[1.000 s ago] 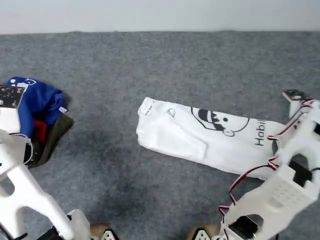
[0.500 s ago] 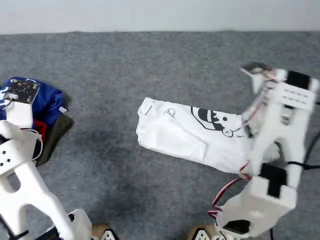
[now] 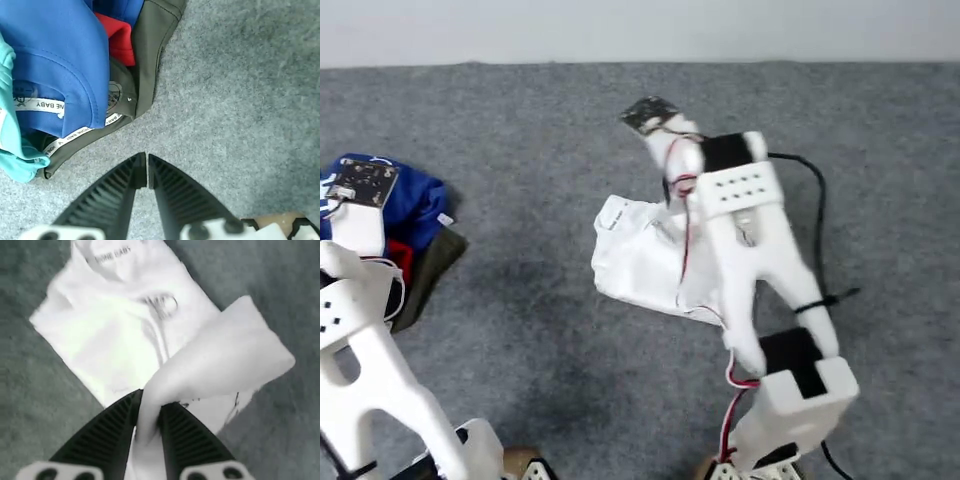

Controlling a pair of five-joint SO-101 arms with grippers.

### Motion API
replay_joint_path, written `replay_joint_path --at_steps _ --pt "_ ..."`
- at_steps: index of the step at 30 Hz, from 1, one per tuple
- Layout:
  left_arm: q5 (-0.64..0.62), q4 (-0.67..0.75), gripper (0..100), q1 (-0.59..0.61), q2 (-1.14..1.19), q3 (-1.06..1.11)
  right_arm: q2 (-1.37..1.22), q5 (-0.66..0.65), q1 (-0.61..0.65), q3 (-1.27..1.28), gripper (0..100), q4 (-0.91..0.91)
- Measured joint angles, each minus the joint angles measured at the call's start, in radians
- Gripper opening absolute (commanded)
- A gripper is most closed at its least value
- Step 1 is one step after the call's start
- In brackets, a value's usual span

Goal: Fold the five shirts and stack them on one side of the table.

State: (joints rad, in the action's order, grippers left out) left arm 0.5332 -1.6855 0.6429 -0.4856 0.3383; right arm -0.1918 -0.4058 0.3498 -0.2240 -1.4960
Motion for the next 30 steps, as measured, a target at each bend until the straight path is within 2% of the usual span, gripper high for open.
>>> replay_joint_path --at_steps 7,17,24,30 --pt "-0.023 0.000 2 0.000 0.000 0.000 -0.110 0.008 0.069 0.000 0.9 0.124" --pt "-0.023 0.000 2 0.000 0.000 0.048 -0.267 0.008 0.118 -0.166 1.3 0.135" --pt "-0.023 0.000 2 0.000 0.000 0.109 -0.356 0.008 0.199 -0.348 24.0 0.040" --pt "-0.023 0.005 2 0.000 0.000 0.109 -0.374 0.008 0.273 -0.497 24.5 -0.055"
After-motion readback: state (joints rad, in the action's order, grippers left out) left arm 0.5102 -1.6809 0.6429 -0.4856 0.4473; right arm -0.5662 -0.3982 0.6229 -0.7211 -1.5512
